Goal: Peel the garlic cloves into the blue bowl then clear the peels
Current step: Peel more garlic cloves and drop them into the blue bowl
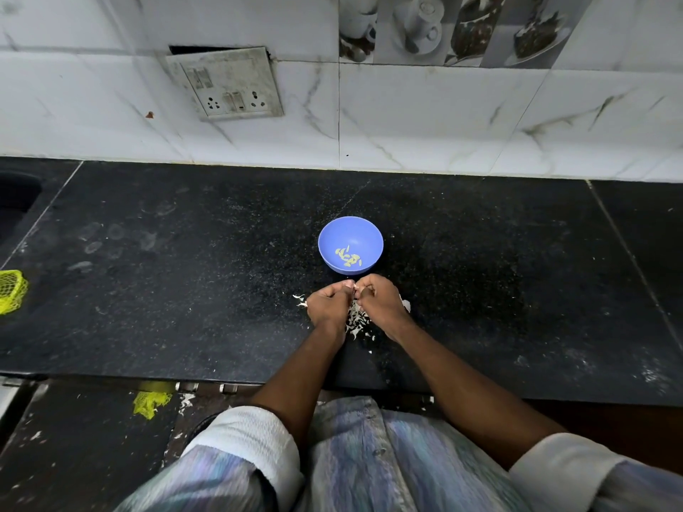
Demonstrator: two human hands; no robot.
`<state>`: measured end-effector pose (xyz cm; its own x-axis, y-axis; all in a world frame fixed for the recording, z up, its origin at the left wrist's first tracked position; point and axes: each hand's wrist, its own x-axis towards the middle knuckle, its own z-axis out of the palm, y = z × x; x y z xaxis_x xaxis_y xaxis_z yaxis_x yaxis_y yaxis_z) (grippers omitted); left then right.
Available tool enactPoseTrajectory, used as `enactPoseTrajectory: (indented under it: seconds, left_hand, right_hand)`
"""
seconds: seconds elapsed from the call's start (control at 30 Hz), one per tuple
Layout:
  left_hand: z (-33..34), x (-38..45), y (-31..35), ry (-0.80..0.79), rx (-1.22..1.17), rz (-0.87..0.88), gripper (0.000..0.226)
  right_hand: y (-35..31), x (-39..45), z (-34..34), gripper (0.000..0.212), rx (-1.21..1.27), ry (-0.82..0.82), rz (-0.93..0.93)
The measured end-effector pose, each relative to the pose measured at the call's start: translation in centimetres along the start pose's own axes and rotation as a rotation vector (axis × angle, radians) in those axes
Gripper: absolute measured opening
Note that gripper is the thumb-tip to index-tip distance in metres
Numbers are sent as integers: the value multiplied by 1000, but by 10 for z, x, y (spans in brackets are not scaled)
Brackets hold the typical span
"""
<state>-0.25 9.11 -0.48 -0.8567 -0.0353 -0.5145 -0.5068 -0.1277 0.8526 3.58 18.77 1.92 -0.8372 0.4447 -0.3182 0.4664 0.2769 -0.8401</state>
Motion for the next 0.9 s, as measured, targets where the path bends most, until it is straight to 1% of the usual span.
enactPoseTrajectory:
  seconds: [0.13, 0.17, 0.27, 0.4, 0.53, 0.77, 0.9]
  left_hand:
    - [-5, 0, -2, -19, -18, -17, 13]
    - [-6, -1, -3, -31, -22, -21, 13]
    - [-7, -1, -1, -75, -21, -35, 12]
    - [-8, -1, 0, -118, -8, -46, 11]
    - [-9, 3, -4, -112, 37, -41, 11]
    - [-12, 3, -3, -134, 127, 13, 23]
    - [-15, 3, -5, -139, 196, 37, 38]
  right_hand:
    - [-9, -7, -3, 22, 125, -16, 38]
    - [-10, -8, -3, 22, 146, -10, 41]
    - [-7, -9, -4, 12, 122, 23, 4]
    - [-7, -9, -7, 17, 109, 48, 13]
    - [-6, -8, -7, 19, 77, 61, 29]
    - [-3, -4, -7, 3, -59, 156, -50]
    - [2, -3, -7, 6, -123, 183, -101]
